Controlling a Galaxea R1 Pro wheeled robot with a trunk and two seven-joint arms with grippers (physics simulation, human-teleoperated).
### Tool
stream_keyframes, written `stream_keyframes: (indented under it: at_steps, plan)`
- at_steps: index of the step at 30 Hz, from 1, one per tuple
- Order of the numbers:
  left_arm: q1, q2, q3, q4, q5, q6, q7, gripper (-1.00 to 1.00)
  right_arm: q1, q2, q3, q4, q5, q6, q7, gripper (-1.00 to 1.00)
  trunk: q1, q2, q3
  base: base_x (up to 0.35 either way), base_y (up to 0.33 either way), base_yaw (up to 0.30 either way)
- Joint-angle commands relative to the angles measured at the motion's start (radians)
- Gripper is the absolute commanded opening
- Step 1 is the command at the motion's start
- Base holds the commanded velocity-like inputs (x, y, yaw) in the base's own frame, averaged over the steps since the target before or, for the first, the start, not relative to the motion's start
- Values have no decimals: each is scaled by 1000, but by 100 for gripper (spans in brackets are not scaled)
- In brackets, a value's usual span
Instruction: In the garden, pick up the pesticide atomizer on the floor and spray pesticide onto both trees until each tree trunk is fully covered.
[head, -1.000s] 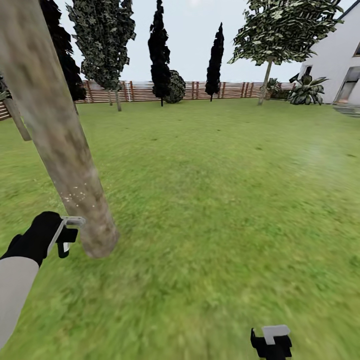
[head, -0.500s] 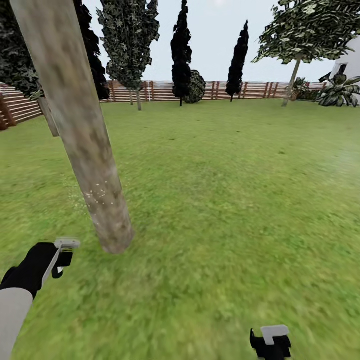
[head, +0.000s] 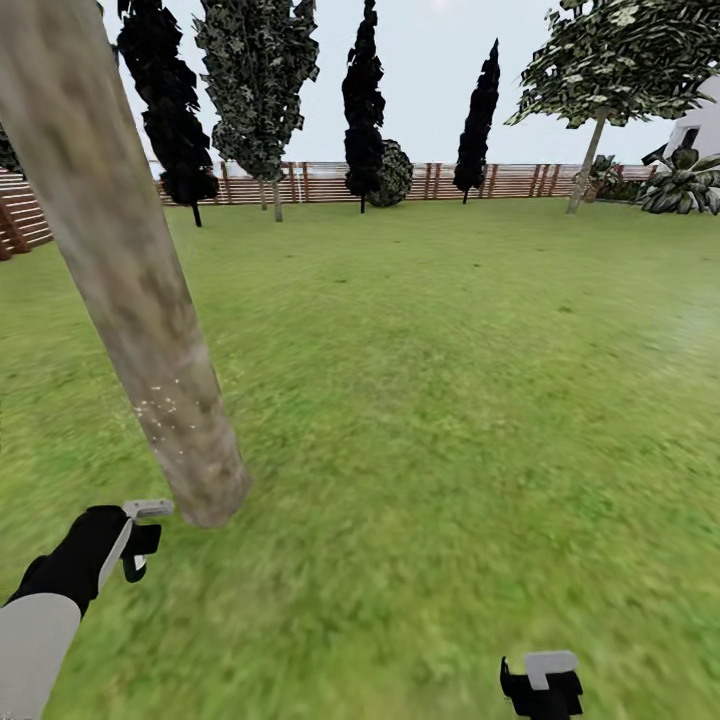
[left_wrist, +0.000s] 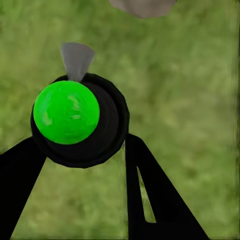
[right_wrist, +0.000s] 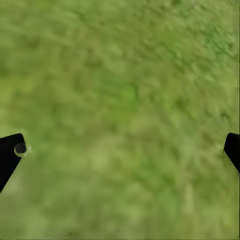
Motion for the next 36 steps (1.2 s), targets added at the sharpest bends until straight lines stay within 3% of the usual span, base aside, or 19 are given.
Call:
stream_keyframes:
  at_steps: [1, 4, 12, 27, 36]
  plan:
    - [0, -1, 45, 1, -9, 0, -6, -100, 0, 0, -8, 1, 10, -3, -4, 100, 0, 0, -1, 193, -213, 0]
    - [2, 6, 73, 33, -16, -59, -8, -100, 0, 0, -8, 0, 10, -3, -4, 100, 0, 0, -1, 189, -215, 193]
    - [2, -4, 66, 24, -15, -67, -7, -100, -1, 0, -8, 1, 10, -3, -4, 100, 0, 0, -1, 183, -220, 251]
    - [2, -5, 72, 20, -8, -70, -7, -100, -1, 0, -8, 1, 10, -3, -4, 100, 0, 0, -1, 95, -266, 17]
    - [2, -6, 69, 20, -7, -71, -7, -100, 0, 0, -8, 1, 11, -3, -3, 100, 0, 0, -1, 90, -268, 250]
